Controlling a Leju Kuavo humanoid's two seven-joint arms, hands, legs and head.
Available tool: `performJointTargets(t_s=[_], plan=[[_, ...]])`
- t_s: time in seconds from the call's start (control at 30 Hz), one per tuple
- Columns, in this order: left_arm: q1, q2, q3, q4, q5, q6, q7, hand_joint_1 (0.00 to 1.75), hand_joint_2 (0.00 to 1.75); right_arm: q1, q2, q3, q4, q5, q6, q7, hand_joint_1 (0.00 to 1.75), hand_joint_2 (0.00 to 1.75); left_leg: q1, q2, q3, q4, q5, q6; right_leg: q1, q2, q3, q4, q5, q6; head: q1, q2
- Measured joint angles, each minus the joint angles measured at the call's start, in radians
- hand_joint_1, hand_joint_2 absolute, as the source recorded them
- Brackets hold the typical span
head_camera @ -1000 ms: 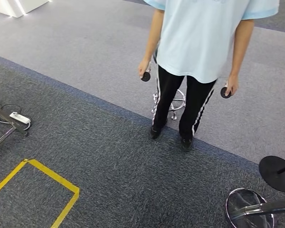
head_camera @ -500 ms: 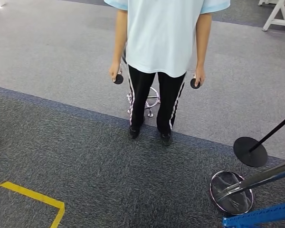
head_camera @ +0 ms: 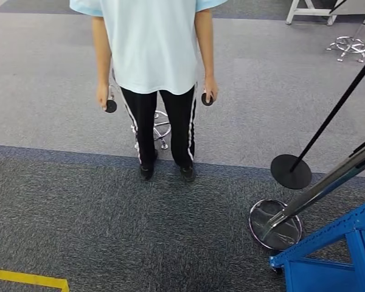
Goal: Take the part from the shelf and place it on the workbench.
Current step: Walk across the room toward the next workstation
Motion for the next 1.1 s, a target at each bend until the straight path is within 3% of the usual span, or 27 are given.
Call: performJointTargets(t_s=[0.07,0.13,0.17,0.2,0.23,0.3,0.37,0.43,0.5,0.57,0.63,0.67,0.7,0.73,0.83,0.87,0.93,0.97,1.03,1.1], plan=[[-0.002,0.001,-0.008,0.004,0.006,0.000,-0.001,0.00,0.00,-0.004,-0.005,0.006,0.005,-0.007,-0.005,-0.002,0.00,0.00,0.003,-0.058,-0.046,0.113,-0.066,-0.006,-0.001,0.021,0.003,-0.002,0.006,-0.008,-0.003,0.000],[-0.002,0.002,-0.015,0.007,0.014,0.000,-0.002,0.00,0.00,-0.007,-0.009,0.014,0.013,-0.012,-0.007,-0.002,0.00,0.00,0.004,-0.080,-0.109,0.246,-0.115,-0.006,0.002,0.046,0.003,-0.002,0.007,-0.010,-0.003,0.000],[-0.001,0.003,-0.018,0.009,0.016,0.000,-0.003,0.00,0.00,-0.008,-0.011,0.018,0.017,-0.013,-0.008,-0.003,0.00,0.00,0.004,-0.082,-0.125,0.271,-0.111,-0.004,0.004,0.060,0.004,-0.001,0.007,-0.010,-0.003,0.000],[-0.001,0.003,-0.019,0.010,0.017,0.000,-0.003,0.00,0.00,-0.008,-0.012,0.022,0.021,-0.014,-0.009,-0.003,0.00,0.00,0.003,-0.085,-0.123,0.255,-0.086,-0.002,0.005,0.074,0.006,-0.001,0.007,-0.010,-0.003,0.000],[-0.002,0.003,-0.020,0.011,0.018,0.000,-0.003,0.00,0.00,-0.009,-0.012,0.024,0.024,-0.014,-0.009,-0.003,0.00,0.00,0.003,-0.091,-0.105,0.202,-0.045,0.001,0.006,0.088,0.008,0.000,0.007,-0.010,-0.003,0.000],[-0.002,0.004,-0.022,0.013,0.019,0.000,-0.005,0.00,0.00,-0.013,-0.014,0.030,0.029,-0.018,-0.012,-0.004,0.00,0.00,0.004,-0.135,-0.053,0.061,0.027,0.010,0.006,0.117,0.007,0.003,0.005,-0.007,-0.003,0.000],[-0.003,0.005,-0.025,0.015,0.023,0.000,-0.008,0.00,0.00,-0.020,-0.021,0.041,0.034,-0.037,-0.026,-0.004,0.00,0.00,0.003,-0.165,-0.028,-0.010,0.047,0.016,0.004,0.143,-0.006,0.007,0.005,0.004,-0.003,0.000],[-0.006,0.006,-0.028,0.017,0.027,0.000,-0.011,0.00,0.00,-0.021,-0.032,0.061,0.041,-0.065,-0.046,-0.002,0.00,0.00,0.001,-0.151,-0.027,-0.017,0.047,0.023,0.000,0.163,-0.018,0.008,0.008,0.018,-0.003,0.000],[-0.006,0.007,-0.028,0.018,0.029,0.000,-0.013,0.00,0.00,-0.021,-0.045,0.084,0.048,-0.089,-0.063,0.000,0.00,0.00,0.002,-0.125,-0.025,-0.028,0.054,0.035,-0.001,0.127,-0.035,0.033,-0.011,0.026,0.001,0.000],[-0.003,0.006,-0.029,0.019,0.030,0.000,-0.014,0.00,0.00,-0.027,-0.058,0.108,0.055,-0.105,-0.076,0.001,0.00,0.00,0.002,-0.095,-0.026,-0.035,0.059,0.043,0.000,0.061,-0.083,0.131,-0.073,0.032,0.006,0.000],[0.000,0.006,-0.031,0.020,0.030,0.000,-0.014,0.00,0.00,-0.032,-0.069,0.131,0.061,-0.119,-0.086,0.000,0.00,0.00,-0.001,-0.065,-0.028,-0.035,0.059,0.045,-0.003,0.037,-0.144,0.257,-0.133,0.040,0.008,0.000],[0.001,0.006,-0.031,0.021,0.030,0.000,-0.014,0.00,0.00,-0.032,-0.075,0.140,0.064,-0.124,-0.090,0.000,0.00,0.00,-0.001,-0.050,-0.029,-0.035,0.058,0.045,-0.004,0.034,-0.157,0.287,-0.139,0.043,0.008,0.000],[0.000,0.005,-0.032,0.021,0.030,0.000,-0.014,0.00,0.00,-0.030,-0.080,0.149,0.068,-0.129,-0.093,0.000,0.00,0.00,-0.001,-0.037,-0.029,-0.035,0.057,0.044,-0.006,0.031,-0.150,0.280,-0.127,0.046,0.008,0.000],[-0.001,0.005,-0.032,0.022,0.030,0.000,-0.014,0.00,0.00,-0.029,-0.085,0.157,0.071,-0.132,-0.096,0.000,0.00,0.00,-0.001,-0.024,-0.028,-0.034,0.056,0.042,-0.007,0.024,-0.123,0.232,-0.098,0.047,0.008,0.000],[-0.002,0.003,-0.033,0.022,0.030,0.000,-0.012,0.00,0.00,-0.031,-0.098,0.177,0.075,-0.144,-0.105,0.000,0.00,0.00,-0.004,0.008,-0.020,-0.029,0.047,0.029,-0.006,-0.034,-0.011,0.039,-0.020,0.041,0.007,0.000],[-0.003,0.003,-0.033,0.022,0.031,0.000,-0.012,0.00,0.00,-0.032,-0.101,0.185,0.076,-0.149,-0.110,0.000,0.00,0.00,-0.005,0.016,-0.016,-0.028,0.044,0.022,-0.005,-0.045,0.003,0.014,-0.014,0.035,0.005,0.000],[-0.006,0.003,-0.034,0.022,0.033,0.000,-0.011,0.00,0.00,-0.032,-0.109,0.200,0.079,-0.160,-0.119,-0.001,0.00,0.00,-0.004,0.034,-0.007,-0.028,0.040,0.010,-0.001,-0.030,0.002,0.007,-0.012,0.020,0.003,0.000],[-0.008,0.003,-0.034,0.022,0.033,0.000,-0.011,0.00,0.00,-0.030,-0.112,0.207,0.080,-0.163,-0.122,-0.001,0.00,0.00,-0.001,0.029,-0.004,-0.026,0.036,0.003,-0.001,-0.020,0.003,0.006,-0.010,0.012,0.003,0.000],[-0.010,0.003,-0.035,0.023,0.033,0.000,-0.011,0.00,0.00,-0.029,-0.117,0.217,0.082,-0.169,-0.127,-0.001,0.00,0.00,0.003,-0.016,-0.016,0.014,0.000,-0.007,-0.003,0.000,0.008,0.002,-0.003,0.000,0.001,0.000],[-0.007,0.003,-0.035,0.024,0.034,0.000,-0.011,0.00,0.00,-0.033,-0.122,0.225,0.083,-0.172,-0.130,-0.001,0.00,0.00,0.005,-0.066,-0.066,0.130,-0.066,-0.009,-0.002,0.023,0.009,0.002,0.001,-0.007,-0.001,0.000]])
